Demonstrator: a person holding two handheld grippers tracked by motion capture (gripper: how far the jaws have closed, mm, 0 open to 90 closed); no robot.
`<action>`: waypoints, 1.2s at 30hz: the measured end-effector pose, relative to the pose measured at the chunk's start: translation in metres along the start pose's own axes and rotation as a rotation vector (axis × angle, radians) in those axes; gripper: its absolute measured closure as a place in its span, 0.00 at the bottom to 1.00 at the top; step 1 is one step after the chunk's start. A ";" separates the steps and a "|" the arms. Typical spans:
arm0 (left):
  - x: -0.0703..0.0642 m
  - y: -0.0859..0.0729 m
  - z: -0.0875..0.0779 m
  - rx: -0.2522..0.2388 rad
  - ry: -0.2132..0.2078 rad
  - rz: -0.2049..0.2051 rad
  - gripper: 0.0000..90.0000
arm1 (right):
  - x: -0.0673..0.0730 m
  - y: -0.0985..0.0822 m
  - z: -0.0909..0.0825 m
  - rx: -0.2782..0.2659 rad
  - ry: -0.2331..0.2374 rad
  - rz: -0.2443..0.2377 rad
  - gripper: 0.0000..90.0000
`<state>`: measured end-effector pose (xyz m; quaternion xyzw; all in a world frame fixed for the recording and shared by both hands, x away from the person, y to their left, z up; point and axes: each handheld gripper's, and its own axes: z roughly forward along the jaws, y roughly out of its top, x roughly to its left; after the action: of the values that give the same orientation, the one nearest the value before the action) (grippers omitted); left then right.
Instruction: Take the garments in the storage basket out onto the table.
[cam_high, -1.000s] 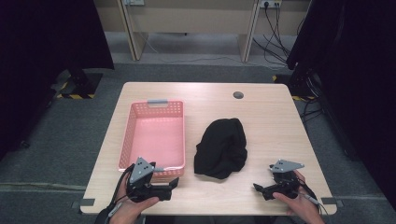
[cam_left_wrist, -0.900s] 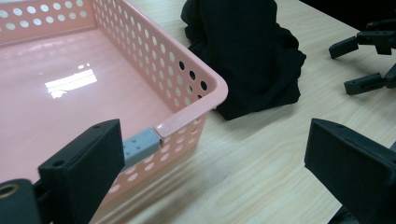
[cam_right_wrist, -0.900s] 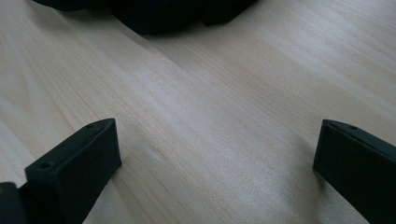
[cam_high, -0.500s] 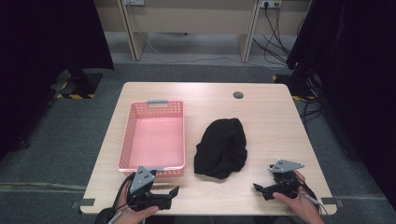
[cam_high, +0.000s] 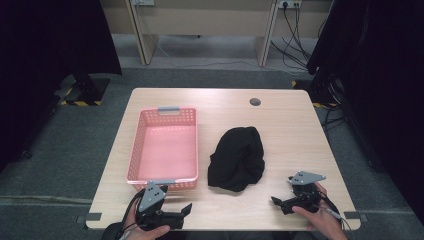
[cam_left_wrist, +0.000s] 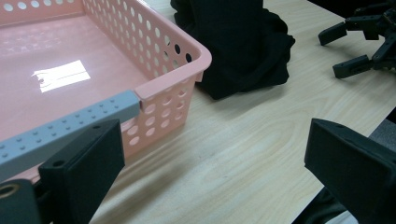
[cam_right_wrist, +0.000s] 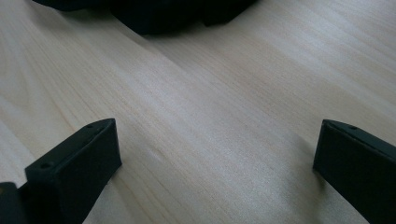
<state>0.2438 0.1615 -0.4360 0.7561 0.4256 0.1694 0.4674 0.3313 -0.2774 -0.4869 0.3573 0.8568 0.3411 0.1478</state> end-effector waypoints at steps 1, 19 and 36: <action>-0.001 -0.001 0.000 0.001 -0.002 0.002 0.04 | 0.000 0.000 0.000 0.000 0.000 0.000 0.01; -0.004 -0.013 -0.004 0.003 -0.002 0.008 0.04 | 0.000 0.000 0.000 0.000 -0.001 0.001 0.01; -0.006 -0.025 -0.016 -0.021 -0.008 -0.004 0.04 | 0.000 0.000 0.000 0.000 0.000 0.001 0.01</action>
<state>0.2175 0.1707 -0.4479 0.7511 0.4233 0.1699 0.4772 0.3312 -0.2773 -0.4869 0.3578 0.8567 0.3410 0.1477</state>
